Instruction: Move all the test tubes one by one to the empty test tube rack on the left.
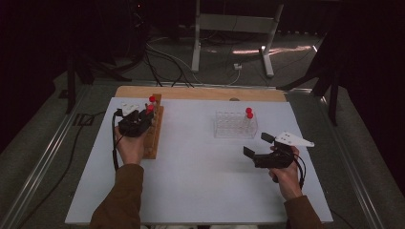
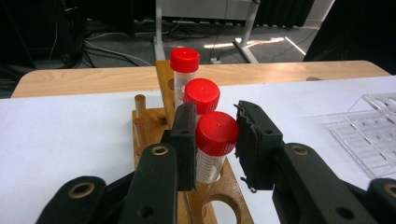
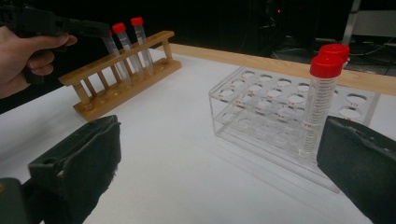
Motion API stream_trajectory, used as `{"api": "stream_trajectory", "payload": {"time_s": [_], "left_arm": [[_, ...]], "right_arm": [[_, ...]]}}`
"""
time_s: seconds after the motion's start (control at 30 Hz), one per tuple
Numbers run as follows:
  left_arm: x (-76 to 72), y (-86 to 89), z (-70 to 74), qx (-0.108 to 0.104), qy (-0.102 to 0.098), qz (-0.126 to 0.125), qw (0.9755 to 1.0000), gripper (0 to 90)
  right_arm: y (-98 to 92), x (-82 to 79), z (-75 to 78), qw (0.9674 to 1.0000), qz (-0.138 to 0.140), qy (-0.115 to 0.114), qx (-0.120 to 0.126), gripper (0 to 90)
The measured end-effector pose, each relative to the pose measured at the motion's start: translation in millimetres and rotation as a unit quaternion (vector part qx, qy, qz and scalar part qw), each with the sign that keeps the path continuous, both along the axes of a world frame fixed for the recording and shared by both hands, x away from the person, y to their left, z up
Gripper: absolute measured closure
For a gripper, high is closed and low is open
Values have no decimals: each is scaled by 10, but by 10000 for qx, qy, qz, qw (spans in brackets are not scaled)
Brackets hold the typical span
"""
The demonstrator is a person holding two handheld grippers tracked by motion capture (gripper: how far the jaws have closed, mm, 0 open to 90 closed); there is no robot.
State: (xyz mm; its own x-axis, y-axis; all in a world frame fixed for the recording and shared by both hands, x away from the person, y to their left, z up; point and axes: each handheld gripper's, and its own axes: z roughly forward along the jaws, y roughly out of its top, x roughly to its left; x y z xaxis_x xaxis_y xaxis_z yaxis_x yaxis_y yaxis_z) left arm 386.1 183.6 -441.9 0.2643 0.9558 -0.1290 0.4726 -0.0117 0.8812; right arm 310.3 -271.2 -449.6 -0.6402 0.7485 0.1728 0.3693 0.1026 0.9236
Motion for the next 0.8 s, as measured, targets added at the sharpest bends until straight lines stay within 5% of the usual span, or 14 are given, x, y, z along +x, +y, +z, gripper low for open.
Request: {"api": "stream_trajectory", "payload": {"time_s": [0.37,0.53,0.8], "left_arm": [[-38,64,29,-253,-10,-153,9996,582],[-91,136,90,-542,-120,-169,9983,440],[-232,171,200,-627,-258,-254,9974,176]], "right_arm": [[-7,3,-7,10000,12,11,-2,0],[-8,3,-9,10000,5,13,-4,0],[-22,0,-10,10000,-16,2,15,0]]}}
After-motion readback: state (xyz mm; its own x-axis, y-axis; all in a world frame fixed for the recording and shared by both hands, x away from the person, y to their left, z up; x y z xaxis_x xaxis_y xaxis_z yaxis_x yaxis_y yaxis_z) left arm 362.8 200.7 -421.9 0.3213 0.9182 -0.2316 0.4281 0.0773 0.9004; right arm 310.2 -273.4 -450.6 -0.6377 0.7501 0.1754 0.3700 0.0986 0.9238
